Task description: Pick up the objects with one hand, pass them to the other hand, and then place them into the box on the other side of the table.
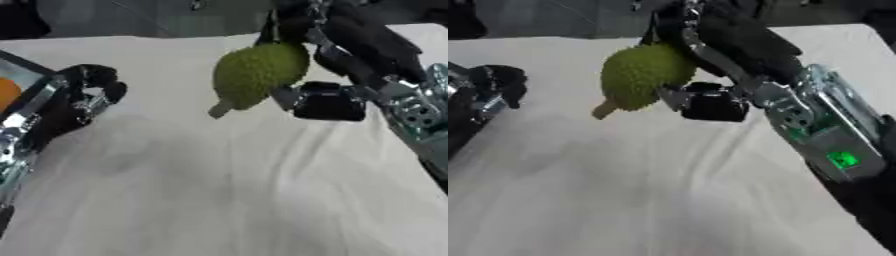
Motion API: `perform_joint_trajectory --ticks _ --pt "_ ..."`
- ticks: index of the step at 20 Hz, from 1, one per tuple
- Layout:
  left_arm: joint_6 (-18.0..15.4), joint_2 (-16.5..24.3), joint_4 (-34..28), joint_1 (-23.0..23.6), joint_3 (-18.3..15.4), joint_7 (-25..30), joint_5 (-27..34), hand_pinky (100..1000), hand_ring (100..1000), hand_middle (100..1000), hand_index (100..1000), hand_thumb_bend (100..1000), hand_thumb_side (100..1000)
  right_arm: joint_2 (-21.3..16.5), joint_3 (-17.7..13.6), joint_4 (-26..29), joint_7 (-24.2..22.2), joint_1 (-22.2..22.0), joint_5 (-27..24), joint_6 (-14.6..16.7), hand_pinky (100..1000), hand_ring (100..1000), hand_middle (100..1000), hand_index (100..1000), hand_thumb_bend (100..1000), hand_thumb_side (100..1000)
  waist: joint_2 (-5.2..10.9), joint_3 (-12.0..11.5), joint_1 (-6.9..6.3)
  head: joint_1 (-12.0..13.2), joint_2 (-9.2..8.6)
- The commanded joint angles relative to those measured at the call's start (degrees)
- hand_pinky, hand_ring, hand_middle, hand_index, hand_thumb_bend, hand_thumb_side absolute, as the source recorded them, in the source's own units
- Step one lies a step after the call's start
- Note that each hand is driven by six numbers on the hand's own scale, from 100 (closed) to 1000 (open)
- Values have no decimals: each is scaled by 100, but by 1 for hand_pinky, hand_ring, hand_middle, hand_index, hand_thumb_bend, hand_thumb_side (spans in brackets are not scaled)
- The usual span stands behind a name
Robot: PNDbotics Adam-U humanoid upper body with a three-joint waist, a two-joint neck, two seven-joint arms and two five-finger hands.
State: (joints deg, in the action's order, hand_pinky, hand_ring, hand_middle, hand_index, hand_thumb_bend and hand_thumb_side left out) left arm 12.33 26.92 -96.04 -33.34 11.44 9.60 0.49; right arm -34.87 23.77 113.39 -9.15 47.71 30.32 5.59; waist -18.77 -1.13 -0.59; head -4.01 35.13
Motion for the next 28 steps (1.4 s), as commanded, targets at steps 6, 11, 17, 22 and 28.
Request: perform_joint_trajectory --ticks 6,11,17,22,28 --pt "-598 -102 -101 -182 190 596 -339 724 866 768 861 671 543 307 34 120 -68 239 -93 -243 702 644 508 574 100 100 261 11 -72 26 -72" --pt "-757 -255 -163 -215 226 373 -574 720 862 764 875 719 531 420 42 120 -280 326 -206 -459 703 644 506 573 100 100 262 19 -72 18 -55" --pt "-669 -478 -287 -246 300 -408 -871 714 856 758 876 765 505 542 63 120 -472 387 -347 -578 702 644 504 571 100 100 261 17 -69 18 -67" --pt "-681 -602 -422 -252 466 -730 -1100 714 853 756 873 771 492 608 83 120 -635 401 -453 -674 702 643 502 570 100 100 262 22 -68 21 -68" --pt "-802 -712 -499 -288 610 -612 -1191 715 854 757 875 775 489 691 84 120 -758 442 -445 -796 703 643 502 570 100 100 262 32 -72 -18 -11"
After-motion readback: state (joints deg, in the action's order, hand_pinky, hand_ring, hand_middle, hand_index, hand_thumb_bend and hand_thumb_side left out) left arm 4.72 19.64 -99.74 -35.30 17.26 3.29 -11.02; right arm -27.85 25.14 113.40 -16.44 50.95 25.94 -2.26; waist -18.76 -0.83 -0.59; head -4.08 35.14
